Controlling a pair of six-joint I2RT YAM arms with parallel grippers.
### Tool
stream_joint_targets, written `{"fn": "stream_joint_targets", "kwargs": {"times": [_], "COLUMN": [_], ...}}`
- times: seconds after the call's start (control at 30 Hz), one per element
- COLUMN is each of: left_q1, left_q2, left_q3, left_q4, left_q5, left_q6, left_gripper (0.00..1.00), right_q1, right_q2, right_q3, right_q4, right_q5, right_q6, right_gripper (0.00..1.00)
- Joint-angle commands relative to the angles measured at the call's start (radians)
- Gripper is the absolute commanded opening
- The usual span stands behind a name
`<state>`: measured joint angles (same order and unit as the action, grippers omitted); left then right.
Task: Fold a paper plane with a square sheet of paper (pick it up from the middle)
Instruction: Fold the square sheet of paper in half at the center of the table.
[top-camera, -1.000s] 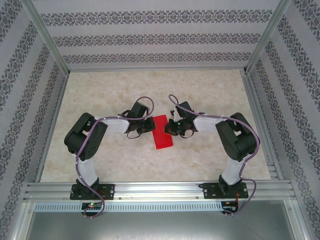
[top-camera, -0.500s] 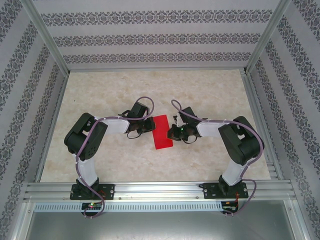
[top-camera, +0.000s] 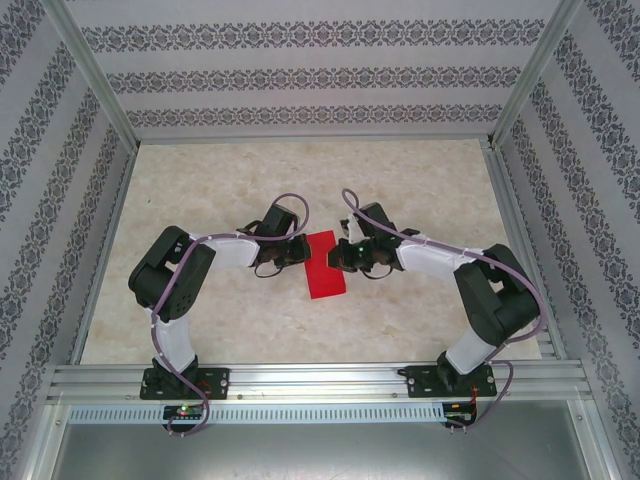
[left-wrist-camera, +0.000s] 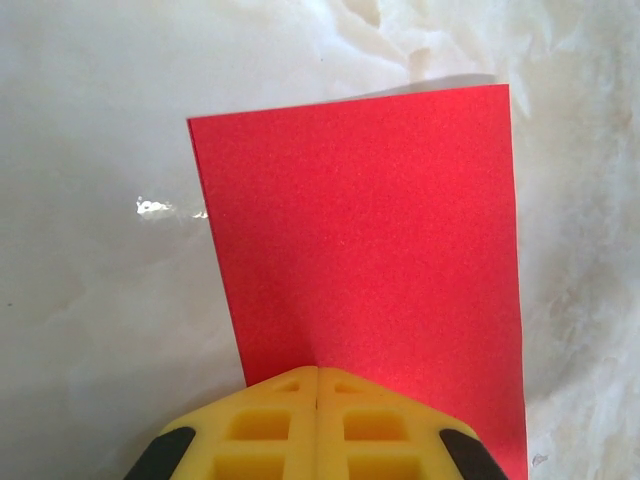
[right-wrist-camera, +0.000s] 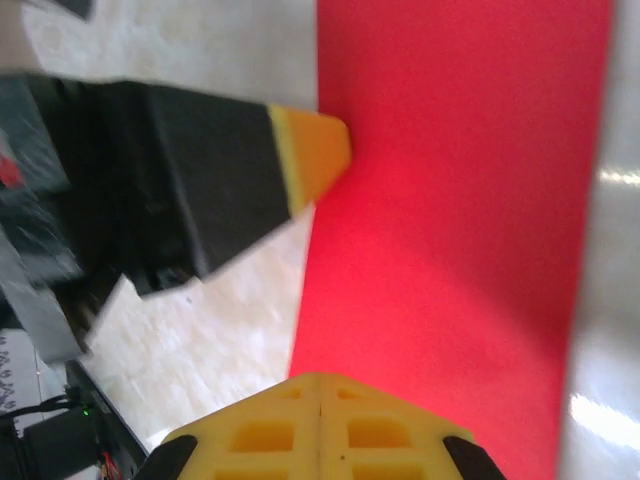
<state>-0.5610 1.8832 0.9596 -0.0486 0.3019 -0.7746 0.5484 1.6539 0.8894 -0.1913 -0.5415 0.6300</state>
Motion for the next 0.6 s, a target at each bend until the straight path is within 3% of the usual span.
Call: {"fn": "stream_joint_targets", "kwargs": {"times": [0.0, 0.27, 0.57], "left_q1": [-0.017, -0.017, -0.017], "left_q2": [0.122, 0.125, 0.132], "left_q3": [-0.070, -0.067, -0.063], "left_q4": [-0.253, -0.262, -0.295], "left_q5": [-0.149, -0.161, -0.202], "left_q6": [0.010, 0.004, 0.003], "left_gripper": [0.00, 0.00, 0.00], "right_q1": [0.014, 0.018, 0.018], "right_q2": [0.078, 0.145, 0.114], "right_q3": [0.042, 0.017, -0.110], "right_q4": [0.002, -0.010, -0.036], "right_q5": [-0.009, 0.006, 0.025], "right_q6": [-0.018, -0.019, -0.010], "right_gripper": [0.00, 0.00, 0.00]}}
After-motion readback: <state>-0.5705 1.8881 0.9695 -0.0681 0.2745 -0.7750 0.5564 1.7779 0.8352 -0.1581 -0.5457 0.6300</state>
